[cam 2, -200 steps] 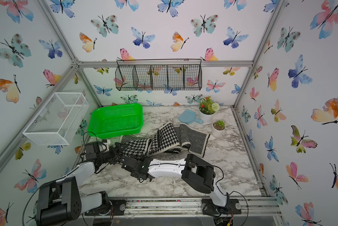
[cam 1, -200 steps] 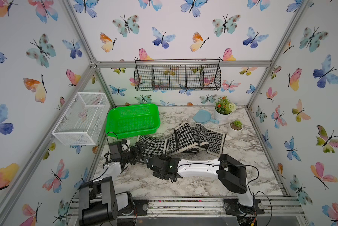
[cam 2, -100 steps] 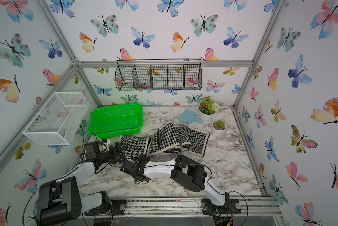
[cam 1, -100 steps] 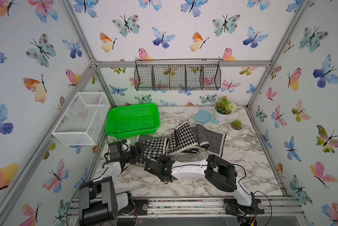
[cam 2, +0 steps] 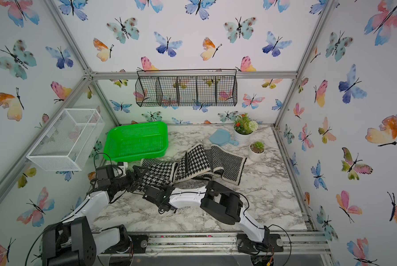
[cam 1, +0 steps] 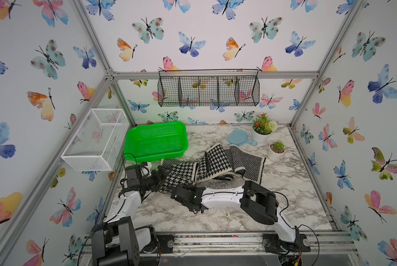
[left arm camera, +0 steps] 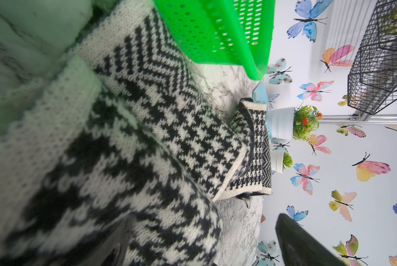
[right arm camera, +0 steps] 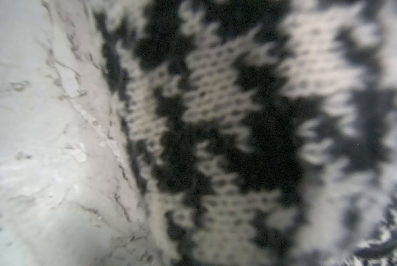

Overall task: Roll up the scarf and place it into the basket
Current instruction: Roll the scarf at the center of the board.

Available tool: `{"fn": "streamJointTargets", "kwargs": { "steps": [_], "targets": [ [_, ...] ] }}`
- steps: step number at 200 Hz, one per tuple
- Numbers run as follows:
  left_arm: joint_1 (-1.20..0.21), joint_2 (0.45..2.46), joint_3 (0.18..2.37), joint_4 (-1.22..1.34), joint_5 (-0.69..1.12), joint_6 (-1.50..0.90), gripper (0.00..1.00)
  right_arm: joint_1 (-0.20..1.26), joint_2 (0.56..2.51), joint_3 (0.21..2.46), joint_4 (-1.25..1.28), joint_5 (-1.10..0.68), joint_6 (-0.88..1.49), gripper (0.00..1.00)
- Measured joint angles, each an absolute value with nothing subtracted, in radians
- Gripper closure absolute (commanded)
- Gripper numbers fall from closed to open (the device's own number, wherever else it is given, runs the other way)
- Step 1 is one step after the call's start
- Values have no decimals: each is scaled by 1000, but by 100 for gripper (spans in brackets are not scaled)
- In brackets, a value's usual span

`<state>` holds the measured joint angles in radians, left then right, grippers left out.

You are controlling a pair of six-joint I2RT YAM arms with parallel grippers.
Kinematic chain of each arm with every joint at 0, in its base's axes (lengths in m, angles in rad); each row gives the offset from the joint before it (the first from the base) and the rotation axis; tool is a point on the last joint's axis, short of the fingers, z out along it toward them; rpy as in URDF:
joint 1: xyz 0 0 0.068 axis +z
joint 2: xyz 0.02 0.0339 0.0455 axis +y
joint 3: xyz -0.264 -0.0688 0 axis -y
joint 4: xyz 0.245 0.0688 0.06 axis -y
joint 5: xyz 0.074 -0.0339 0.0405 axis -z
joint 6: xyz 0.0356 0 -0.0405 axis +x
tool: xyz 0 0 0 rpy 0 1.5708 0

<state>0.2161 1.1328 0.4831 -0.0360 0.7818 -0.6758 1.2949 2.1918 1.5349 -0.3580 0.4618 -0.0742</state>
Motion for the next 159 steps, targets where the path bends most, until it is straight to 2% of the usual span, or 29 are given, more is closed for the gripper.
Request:
{"fn": "streamJointTargets", "kwargs": {
  "steps": [70,159],
  "targets": [
    [224,935,509,-115,696,-686,2,1166,1988,1505,-416,-49,75,98],
    [230,851,614,-250,587,-645,2,1023,2002,1508,-376,-673,261,97]
  ]
}}
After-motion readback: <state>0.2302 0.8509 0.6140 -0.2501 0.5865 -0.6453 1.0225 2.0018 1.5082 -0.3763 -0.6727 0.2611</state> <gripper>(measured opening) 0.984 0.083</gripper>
